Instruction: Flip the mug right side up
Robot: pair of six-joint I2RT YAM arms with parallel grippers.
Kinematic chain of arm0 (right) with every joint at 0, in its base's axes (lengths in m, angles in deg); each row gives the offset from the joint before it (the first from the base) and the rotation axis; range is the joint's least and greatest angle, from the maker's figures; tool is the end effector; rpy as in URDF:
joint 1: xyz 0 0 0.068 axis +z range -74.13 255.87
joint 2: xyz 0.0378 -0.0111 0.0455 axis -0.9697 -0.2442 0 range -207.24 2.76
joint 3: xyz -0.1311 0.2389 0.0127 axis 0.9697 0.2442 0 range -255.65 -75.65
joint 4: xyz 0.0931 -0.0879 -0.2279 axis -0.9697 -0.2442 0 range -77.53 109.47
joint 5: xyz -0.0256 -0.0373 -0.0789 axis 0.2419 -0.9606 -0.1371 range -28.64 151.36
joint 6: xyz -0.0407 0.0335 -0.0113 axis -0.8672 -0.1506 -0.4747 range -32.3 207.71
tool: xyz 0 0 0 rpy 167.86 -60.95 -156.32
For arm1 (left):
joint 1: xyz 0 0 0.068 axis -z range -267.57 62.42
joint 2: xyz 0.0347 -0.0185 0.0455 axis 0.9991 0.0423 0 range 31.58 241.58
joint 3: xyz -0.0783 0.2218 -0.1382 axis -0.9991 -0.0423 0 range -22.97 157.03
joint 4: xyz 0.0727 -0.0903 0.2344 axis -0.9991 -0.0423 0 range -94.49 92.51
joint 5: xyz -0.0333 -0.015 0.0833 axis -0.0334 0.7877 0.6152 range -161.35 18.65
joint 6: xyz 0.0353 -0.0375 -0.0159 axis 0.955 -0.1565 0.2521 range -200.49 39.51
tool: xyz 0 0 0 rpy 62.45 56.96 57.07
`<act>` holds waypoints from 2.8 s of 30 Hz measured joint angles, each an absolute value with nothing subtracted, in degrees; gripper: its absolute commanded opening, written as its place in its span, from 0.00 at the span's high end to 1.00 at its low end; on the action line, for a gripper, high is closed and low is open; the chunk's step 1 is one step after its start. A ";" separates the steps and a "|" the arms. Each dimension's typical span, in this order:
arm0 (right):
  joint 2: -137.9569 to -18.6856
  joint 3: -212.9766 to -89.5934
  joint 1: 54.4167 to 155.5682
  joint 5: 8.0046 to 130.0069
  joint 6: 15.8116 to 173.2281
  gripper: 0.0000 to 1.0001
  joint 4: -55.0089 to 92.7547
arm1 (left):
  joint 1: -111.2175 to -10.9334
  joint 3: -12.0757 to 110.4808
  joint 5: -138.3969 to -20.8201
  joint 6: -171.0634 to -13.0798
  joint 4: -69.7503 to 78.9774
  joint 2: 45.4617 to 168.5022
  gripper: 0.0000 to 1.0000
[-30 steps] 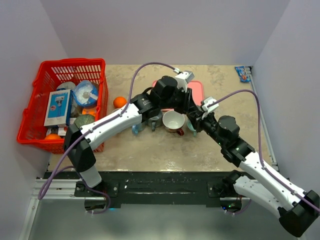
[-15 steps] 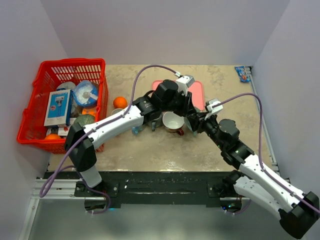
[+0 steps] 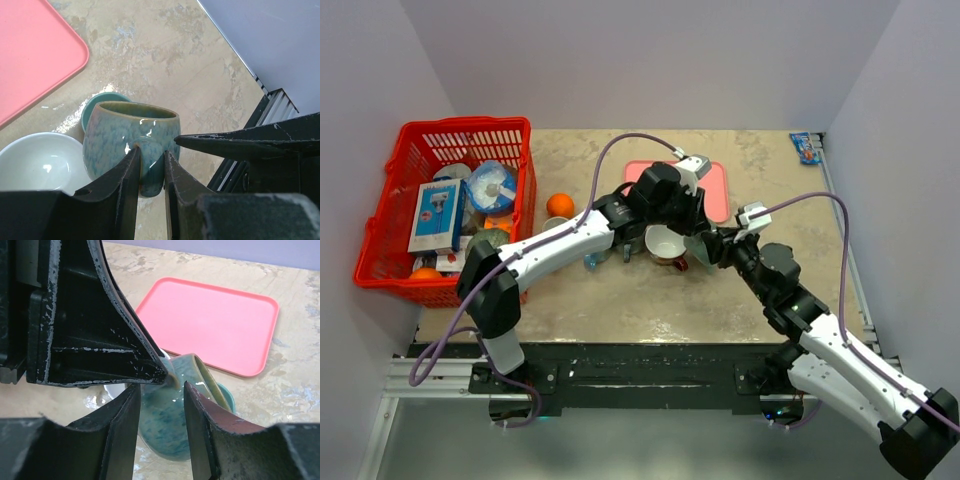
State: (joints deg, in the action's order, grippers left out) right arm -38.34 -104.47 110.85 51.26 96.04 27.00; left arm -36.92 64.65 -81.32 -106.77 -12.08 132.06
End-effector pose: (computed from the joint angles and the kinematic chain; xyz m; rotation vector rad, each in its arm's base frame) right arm 0.1526 0.0991 0.2845 -0.2517 1.6510 0.4286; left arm 0.2596 -0.3265 0.3267 0.5775 2.1222 -0.9797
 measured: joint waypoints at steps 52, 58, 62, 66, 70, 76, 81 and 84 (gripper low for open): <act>-55.65 -136.60 92.71 63.47 150.07 0.35 -25.92 | -34.63 51.20 -81.54 -96.33 1.12 117.00 1.00; -55.67 -132.82 90.61 70.66 153.35 0.43 -25.72 | -34.30 48.43 -81.54 -94.60 3.00 114.56 1.00; -55.72 -130.52 89.62 75.17 155.14 0.52 -25.52 | -34.10 46.79 -81.89 -93.25 5.01 113.33 1.00; -55.81 -129.63 89.60 78.80 156.43 0.87 -25.04 | -33.91 45.24 -82.51 -92.66 5.84 112.28 1.00; -56.55 -126.02 89.06 82.31 158.34 1.00 -21.81 | -33.42 44.54 -83.93 -91.87 7.61 111.39 1.00; -57.03 -117.36 89.34 86.90 161.99 1.00 -17.13 | -33.51 44.01 -83.01 -91.80 14.10 110.49 1.00; -56.86 -114.35 89.36 88.72 164.48 1.00 -13.72 | -33.51 42.42 -82.20 -91.85 15.33 110.34 1.00; -56.40 -114.20 89.36 89.48 165.53 1.00 -10.81 | -33.51 41.48 -81.78 -91.87 15.11 110.36 1.00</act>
